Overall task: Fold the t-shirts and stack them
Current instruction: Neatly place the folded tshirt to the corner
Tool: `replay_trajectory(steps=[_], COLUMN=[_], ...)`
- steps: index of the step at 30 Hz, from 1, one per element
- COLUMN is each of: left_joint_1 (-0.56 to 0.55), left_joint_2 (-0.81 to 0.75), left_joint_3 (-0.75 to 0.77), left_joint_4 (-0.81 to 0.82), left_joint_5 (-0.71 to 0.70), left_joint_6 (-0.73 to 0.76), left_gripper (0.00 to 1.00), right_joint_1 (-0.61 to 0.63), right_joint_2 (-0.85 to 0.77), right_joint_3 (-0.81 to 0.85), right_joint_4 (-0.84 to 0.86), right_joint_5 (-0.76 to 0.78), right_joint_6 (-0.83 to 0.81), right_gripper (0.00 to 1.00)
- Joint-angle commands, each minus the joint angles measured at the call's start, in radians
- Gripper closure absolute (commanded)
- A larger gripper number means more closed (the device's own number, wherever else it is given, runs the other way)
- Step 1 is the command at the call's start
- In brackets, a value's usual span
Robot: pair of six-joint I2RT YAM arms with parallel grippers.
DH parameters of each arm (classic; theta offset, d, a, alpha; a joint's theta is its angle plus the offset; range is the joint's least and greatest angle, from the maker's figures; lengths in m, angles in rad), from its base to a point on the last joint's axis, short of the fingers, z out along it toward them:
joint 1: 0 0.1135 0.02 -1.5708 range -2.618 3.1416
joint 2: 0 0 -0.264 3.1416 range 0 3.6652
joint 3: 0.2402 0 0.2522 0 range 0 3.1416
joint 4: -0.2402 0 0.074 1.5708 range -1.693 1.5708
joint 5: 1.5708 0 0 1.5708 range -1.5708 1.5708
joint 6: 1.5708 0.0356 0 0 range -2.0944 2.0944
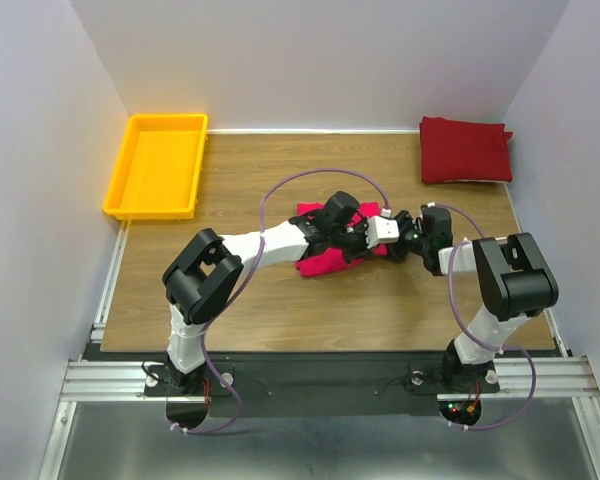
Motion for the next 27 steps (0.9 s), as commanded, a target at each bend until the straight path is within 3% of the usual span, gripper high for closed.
replay_trajectory(steps=[1, 12, 14, 18, 19, 20, 23, 27], left_joint_1=[0.001, 0.013, 0.015, 0.021, 0.027, 0.031, 0.067, 0.131], left_joint_2=[-0.029, -0.014, -0.011, -0.014, -0.02, -0.026, -0.074, -0.184], left_joint_3=[0.057, 0.07, 0.066, 0.061, 0.06, 0.052, 0.028, -0.012], left_joint_4=[0.025, 0.024, 0.027, 0.029, 0.029, 0.025, 0.006, -0.051], left_joint_5=[0.053, 0.056, 0.059, 0.058, 0.055, 0.056, 0.071, 0.099], left_joint_6=[-0.012, -0.012, -0.014, -0.017, -0.02, -0.035, -0.066, -0.109], left_gripper=[1.0, 1.0, 1.0, 1.0, 0.97, 0.85, 0.64, 0.54], right_joint_1=[0.014, 0.052, 0.058, 0.063, 0.063, 0.061, 0.063, 0.051], right_joint_2=[0.06, 0.195, 0.202, 0.199, 0.187, 0.179, 0.14, 0.136], right_joint_3=[0.019, 0.075, 0.082, 0.091, 0.097, 0.12, 0.199, 0.433], right_joint_4=[0.144, 0.242, 0.245, 0.244, 0.241, 0.236, 0.129, -0.132], right_joint_5=[0.139, 0.241, 0.253, 0.276, 0.272, 0.267, 0.25, 0.212], right_joint_6=[0.016, 0.012, 0.013, -0.043, -0.061, -0.116, -0.284, -0.538], right_gripper=[0.42, 0.53, 0.6, 0.82, 0.91, 0.95, 0.99, 0.99])
